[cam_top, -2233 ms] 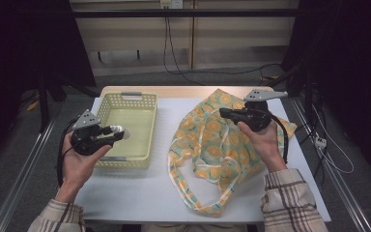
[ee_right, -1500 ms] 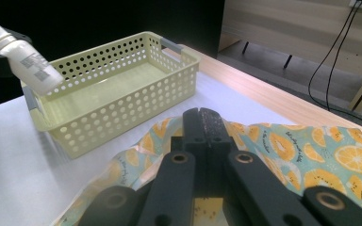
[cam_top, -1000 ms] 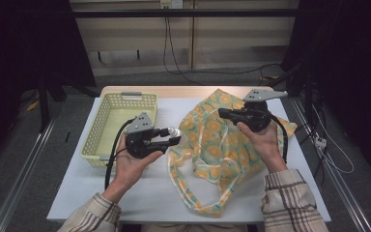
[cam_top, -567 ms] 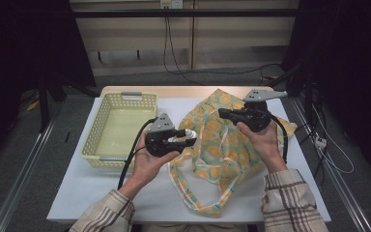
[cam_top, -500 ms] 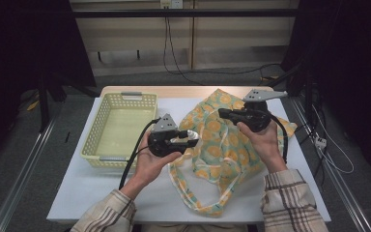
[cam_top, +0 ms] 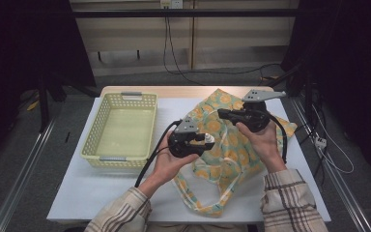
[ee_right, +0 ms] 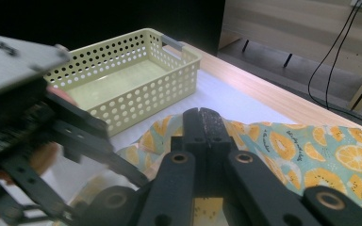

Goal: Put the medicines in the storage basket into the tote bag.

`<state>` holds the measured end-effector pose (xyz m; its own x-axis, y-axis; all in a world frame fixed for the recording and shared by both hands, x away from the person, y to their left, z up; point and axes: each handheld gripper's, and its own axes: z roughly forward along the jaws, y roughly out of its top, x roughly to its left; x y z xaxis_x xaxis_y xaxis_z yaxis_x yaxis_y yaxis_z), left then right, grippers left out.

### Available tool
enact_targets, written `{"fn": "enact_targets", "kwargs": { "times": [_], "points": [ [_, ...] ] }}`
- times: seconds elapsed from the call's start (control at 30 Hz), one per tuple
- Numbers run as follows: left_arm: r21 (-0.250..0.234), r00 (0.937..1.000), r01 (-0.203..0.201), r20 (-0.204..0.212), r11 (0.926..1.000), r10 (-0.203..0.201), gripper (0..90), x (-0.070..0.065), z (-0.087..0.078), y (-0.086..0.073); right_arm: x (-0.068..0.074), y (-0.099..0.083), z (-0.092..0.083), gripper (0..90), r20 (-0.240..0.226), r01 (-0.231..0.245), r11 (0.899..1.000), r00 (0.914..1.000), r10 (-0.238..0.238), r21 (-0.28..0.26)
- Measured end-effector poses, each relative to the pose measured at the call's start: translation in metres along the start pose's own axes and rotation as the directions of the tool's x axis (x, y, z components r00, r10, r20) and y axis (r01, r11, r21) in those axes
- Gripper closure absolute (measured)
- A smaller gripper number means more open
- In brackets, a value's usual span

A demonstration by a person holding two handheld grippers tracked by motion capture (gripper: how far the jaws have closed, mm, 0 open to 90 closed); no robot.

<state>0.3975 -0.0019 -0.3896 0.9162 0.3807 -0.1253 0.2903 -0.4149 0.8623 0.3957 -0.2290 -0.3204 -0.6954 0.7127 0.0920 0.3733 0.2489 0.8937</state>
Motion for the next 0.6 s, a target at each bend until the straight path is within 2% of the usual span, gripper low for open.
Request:
{"fn": "enact_targets", "kwargs": {
  "times": [0.07,0.17,0.27,0.37,0.6],
  "points": [
    [0.013,0.9998,0.011,-0.015,0.9999,-0.010,60.2,0.001,0.009,0.000,0.000,0.000,-0.001,90.0,0.000,0.000,1.000,1.0000,0.000,0.001],
    [0.024,0.9995,0.028,-0.012,0.9993,-0.028,60.2,0.002,0.022,-0.002,-0.001,0.000,-0.001,90.0,0.001,-0.003,1.000,1.0000,0.003,-0.002],
    [0.044,0.9991,0.028,-0.032,0.9987,-0.027,60.2,0.004,0.033,-0.002,-0.002,-0.001,-0.002,90.0,0.004,-0.006,1.000,1.0000,0.006,0.000],
    [0.056,0.9983,0.042,-0.042,0.9975,-0.039,60.2,0.008,0.040,-0.004,-0.003,-0.001,-0.002,90.0,0.004,-0.007,1.000,1.0000,0.007,-0.001],
    [0.079,0.9971,0.044,-0.065,0.9959,-0.038,60.2,0.015,0.054,-0.005,-0.002,-0.002,0.000,90.0,0.001,-0.004,1.000,1.0000,0.004,0.006]
  ]
}}
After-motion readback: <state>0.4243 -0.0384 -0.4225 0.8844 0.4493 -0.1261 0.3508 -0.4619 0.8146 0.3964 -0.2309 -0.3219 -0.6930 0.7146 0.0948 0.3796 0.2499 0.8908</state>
